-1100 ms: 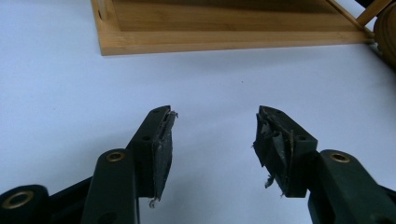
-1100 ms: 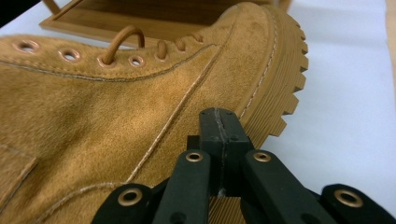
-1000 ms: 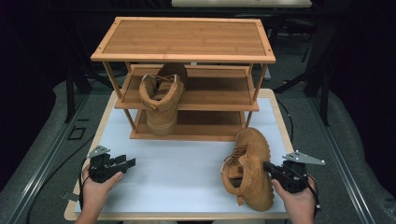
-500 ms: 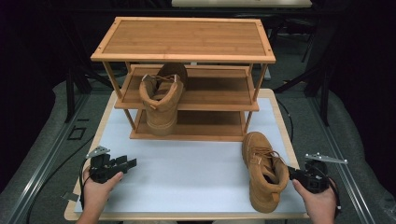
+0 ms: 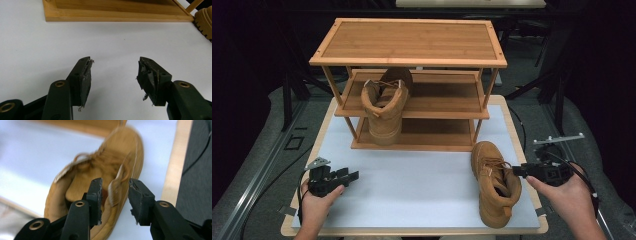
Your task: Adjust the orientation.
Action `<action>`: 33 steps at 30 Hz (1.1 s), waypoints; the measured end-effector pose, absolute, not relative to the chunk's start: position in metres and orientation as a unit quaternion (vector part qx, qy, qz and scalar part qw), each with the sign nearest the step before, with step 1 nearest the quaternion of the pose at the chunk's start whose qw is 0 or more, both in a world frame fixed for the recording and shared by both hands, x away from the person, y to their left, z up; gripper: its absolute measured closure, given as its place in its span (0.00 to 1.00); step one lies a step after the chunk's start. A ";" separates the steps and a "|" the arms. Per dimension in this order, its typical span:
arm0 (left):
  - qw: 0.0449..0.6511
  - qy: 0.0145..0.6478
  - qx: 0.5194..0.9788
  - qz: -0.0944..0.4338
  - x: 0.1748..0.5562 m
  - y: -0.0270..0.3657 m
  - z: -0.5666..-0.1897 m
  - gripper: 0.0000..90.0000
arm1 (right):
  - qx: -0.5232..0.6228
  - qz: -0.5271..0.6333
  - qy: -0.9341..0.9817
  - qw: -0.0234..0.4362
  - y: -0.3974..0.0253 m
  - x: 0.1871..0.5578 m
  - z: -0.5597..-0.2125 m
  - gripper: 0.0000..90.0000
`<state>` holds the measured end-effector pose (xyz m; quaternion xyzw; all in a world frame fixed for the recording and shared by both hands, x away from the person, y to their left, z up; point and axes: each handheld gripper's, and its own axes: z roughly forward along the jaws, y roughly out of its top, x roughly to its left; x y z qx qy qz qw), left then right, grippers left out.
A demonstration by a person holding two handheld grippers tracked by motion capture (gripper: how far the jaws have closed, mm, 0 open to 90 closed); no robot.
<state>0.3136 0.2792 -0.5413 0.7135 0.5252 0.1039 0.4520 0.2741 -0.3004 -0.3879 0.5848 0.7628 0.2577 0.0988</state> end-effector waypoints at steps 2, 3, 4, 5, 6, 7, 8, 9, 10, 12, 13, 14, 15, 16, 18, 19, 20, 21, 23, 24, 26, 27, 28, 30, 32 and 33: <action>0.451 0.525 0.715 0.103 0.314 0.279 -0.541 0.49 | 0.590 0.229 0.770 0.078 -0.295 0.280 -0.392 0.70; 0.450 0.525 0.715 0.103 0.314 0.279 -0.542 0.49 | 0.591 0.209 0.776 0.071 -0.293 0.284 -0.394 0.70; 0.450 0.525 0.715 0.103 0.314 0.280 -0.542 0.49 | 0.593 0.188 0.780 0.064 -0.291 0.287 -0.399 0.70; 0.449 0.525 0.716 0.102 0.314 0.280 -0.542 0.49 | 0.596 0.178 0.781 0.057 -0.290 0.289 -0.402 0.70; 0.449 0.526 0.715 0.102 0.314 0.280 -0.542 0.49 | 0.599 0.161 0.783 0.044 -0.290 0.292 -0.407 0.71; 0.448 0.526 0.716 0.101 0.314 0.280 -0.542 0.48 | 0.602 0.149 0.784 0.034 -0.290 0.295 -0.410 0.71; 0.448 0.526 0.716 0.101 0.314 0.280 -0.543 0.48 | 0.604 0.143 0.784 0.024 -0.290 0.296 -0.413 0.71; 0.448 0.526 0.716 0.102 0.314 0.280 -0.543 0.48 | 0.608 0.137 0.782 0.008 -0.290 0.298 -0.417 0.71; 0.447 0.526 0.716 0.102 0.314 0.280 -0.543 0.49 | 0.611 0.134 0.781 -0.005 -0.290 0.300 -0.419 0.72; 0.448 0.526 0.716 0.101 0.314 0.279 -0.543 0.48 | 0.614 0.126 0.779 -0.018 -0.289 0.303 -0.423 0.73; 0.446 0.526 0.717 0.101 0.314 0.279 -0.543 0.48 | 0.613 0.118 0.781 -0.021 -0.288 0.305 -0.423 0.74; 0.446 0.526 0.717 0.101 0.314 0.279 -0.543 0.49 | 0.616 0.111 0.780 -0.020 -0.286 0.306 -0.423 0.75; 0.446 0.525 0.717 0.101 0.314 0.279 -0.543 0.48 | 0.615 0.103 0.781 -0.019 -0.285 0.307 -0.422 0.75; 0.447 0.525 0.717 0.102 0.314 0.279 -0.543 0.48 | 0.617 0.095 0.781 -0.018 -0.283 0.308 -0.422 0.76; 0.447 0.526 0.716 0.102 0.314 0.279 -0.543 0.49 | 0.614 0.076 0.786 -0.016 -0.281 0.310 -0.422 0.79; 0.448 0.527 0.716 0.102 0.314 0.279 -0.543 0.48 | 0.613 0.069 0.787 -0.012 -0.280 0.310 -0.422 0.80; 0.448 0.527 0.715 0.102 0.314 0.280 -0.542 0.49 | 0.611 0.062 0.789 -0.011 -0.279 0.311 -0.421 0.81; 0.449 0.527 0.715 0.104 0.314 0.280 -0.542 0.49 | 0.611 0.058 0.790 -0.011 -0.278 0.311 -0.421 0.83; 0.449 0.527 0.714 0.103 0.313 0.280 -0.542 0.48 | 0.610 0.060 0.790 -0.011 -0.276 0.311 -0.421 0.85; 0.449 0.527 0.714 0.103 0.313 0.281 -0.541 0.49 | 0.608 0.064 0.792 -0.016 -0.276 0.311 -0.421 0.85; 0.452 0.528 0.712 0.105 0.313 0.281 -0.542 0.48 | 0.599 0.068 0.798 -0.013 -0.276 0.311 -0.421 0.86; 0.452 0.528 0.712 0.105 0.313 0.281 -0.542 0.49 | 0.598 0.065 0.798 -0.014 -0.276 0.311 -0.421 0.87; 0.450 0.528 0.713 0.104 0.313 0.281 -0.542 0.48 | 0.597 0.069 0.799 -0.011 -0.277 0.310 -0.421 0.87; 0.451 0.528 0.712 0.104 0.313 0.280 -0.542 0.49 | 0.600 0.079 0.796 -0.015 -0.279 0.310 -0.421 0.88; 0.451 0.528 0.712 0.104 0.314 0.280 -0.542 0.48 | 0.606 0.095 0.790 -0.024 -0.280 0.309 -0.421 0.88; 0.451 0.528 0.712 0.104 0.314 0.280 -0.542 0.49 | 0.609 0.103 0.786 -0.031 -0.281 0.309 -0.421 0.88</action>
